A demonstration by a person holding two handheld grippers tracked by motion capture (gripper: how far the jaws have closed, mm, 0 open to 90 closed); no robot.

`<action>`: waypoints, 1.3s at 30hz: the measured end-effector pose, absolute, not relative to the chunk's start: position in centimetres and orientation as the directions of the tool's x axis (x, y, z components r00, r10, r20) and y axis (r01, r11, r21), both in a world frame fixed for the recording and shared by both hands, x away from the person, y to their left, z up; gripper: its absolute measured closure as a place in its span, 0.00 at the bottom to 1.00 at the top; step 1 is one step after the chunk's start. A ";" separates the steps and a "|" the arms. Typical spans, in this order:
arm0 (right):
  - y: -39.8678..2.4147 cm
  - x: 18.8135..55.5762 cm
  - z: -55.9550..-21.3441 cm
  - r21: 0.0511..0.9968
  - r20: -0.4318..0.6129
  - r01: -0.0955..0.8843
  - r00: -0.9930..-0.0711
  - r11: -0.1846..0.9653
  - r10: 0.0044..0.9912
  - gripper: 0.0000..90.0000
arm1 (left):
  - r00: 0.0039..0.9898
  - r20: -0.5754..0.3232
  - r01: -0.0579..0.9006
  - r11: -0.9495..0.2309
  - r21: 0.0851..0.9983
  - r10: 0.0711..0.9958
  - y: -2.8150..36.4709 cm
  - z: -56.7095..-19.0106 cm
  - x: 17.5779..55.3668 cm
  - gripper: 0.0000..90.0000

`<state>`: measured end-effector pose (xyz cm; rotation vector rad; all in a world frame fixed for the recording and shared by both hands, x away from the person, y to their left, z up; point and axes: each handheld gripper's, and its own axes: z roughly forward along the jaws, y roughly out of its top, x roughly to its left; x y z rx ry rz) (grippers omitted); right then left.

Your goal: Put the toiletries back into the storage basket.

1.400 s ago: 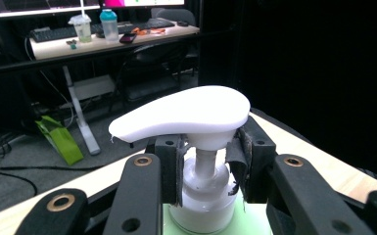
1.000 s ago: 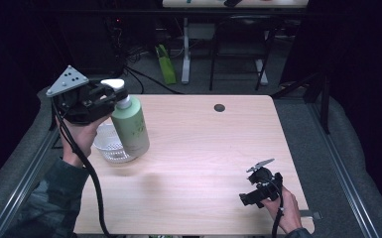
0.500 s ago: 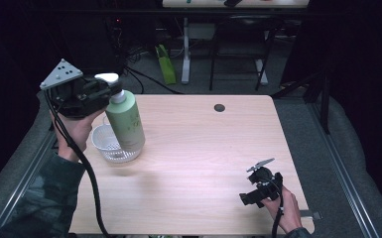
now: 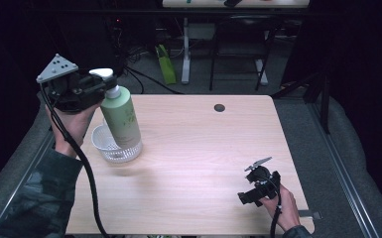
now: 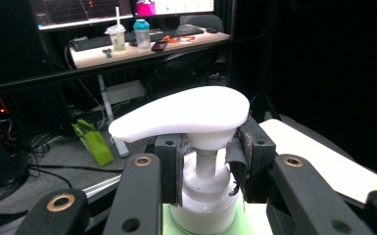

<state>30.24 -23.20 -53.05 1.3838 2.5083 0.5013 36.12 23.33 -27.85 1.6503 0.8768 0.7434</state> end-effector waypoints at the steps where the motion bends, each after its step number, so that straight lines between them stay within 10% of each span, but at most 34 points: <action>1: -23.1 30.2 -53.0 0.404 -0.035 0.771 -0.525 0.492 0.851 0.01 | 0.530 0.035 0.177 -0.151 0.973 0.848 23.5 -27.8 36.2 0.75; 39: -23.3 30.1 -53.0 0.403 -0.039 0.772 -0.522 0.492 0.852 0.01 | 0.446 0.014 0.201 -0.115 0.973 0.895 25.9 -28.1 38.4 0.75</action>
